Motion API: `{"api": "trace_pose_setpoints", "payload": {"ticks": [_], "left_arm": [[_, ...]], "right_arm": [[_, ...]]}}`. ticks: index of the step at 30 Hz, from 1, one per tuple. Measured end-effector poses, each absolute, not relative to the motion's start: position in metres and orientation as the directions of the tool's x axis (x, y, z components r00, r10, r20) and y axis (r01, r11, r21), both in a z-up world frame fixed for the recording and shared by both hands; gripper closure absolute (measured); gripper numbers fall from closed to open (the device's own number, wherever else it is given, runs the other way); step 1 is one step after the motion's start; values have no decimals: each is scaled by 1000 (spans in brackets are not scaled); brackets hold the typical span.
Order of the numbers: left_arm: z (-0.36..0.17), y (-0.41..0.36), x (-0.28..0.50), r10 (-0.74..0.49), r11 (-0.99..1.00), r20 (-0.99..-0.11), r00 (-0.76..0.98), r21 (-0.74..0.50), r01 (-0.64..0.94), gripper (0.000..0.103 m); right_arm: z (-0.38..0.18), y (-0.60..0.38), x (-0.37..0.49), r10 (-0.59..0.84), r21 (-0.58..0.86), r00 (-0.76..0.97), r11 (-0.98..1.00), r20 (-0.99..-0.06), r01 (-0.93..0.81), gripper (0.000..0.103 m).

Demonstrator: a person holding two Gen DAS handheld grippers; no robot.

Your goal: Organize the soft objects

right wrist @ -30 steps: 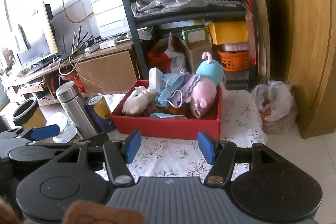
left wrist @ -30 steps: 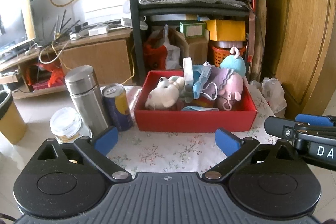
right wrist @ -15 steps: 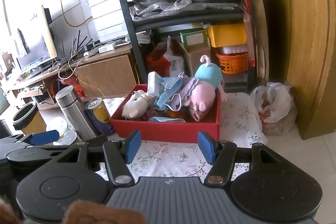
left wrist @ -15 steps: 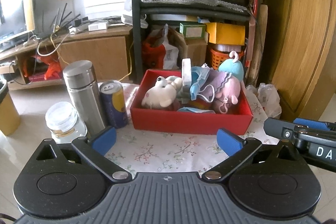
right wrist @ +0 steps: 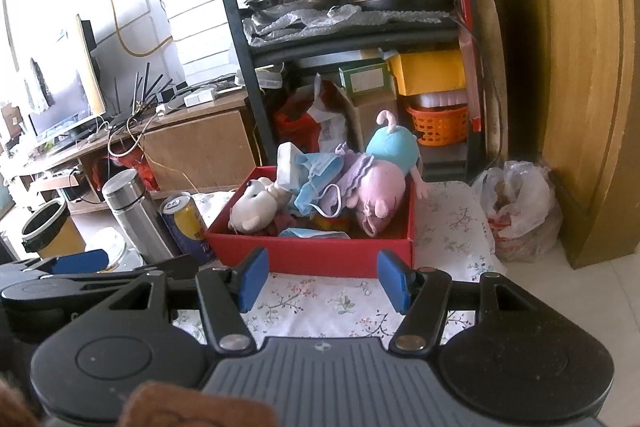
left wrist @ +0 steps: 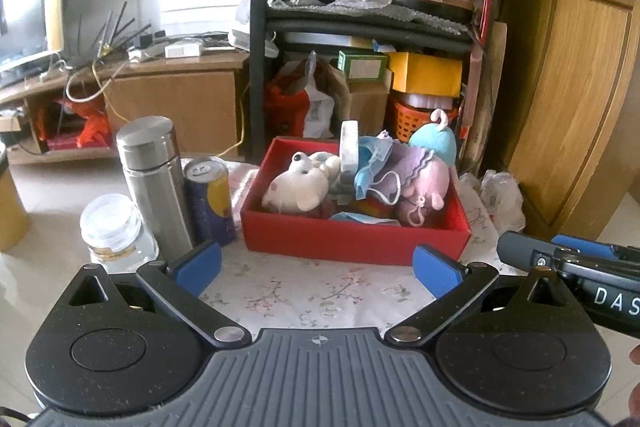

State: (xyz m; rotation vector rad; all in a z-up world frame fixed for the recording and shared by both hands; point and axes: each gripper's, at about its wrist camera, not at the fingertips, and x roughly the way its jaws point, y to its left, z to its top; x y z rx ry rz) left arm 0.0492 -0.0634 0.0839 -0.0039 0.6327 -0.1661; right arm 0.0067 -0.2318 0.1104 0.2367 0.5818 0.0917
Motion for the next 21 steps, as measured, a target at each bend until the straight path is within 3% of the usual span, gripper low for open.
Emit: {"api": "trace_pose_setpoints", "payload": {"ticks": [21], "left_arm": [[86,-68,46,-124,991,-568,813,-22,135,6]], "right_arm": [[110,-232,7,144,241,839,970,-525,-16,71]]}}
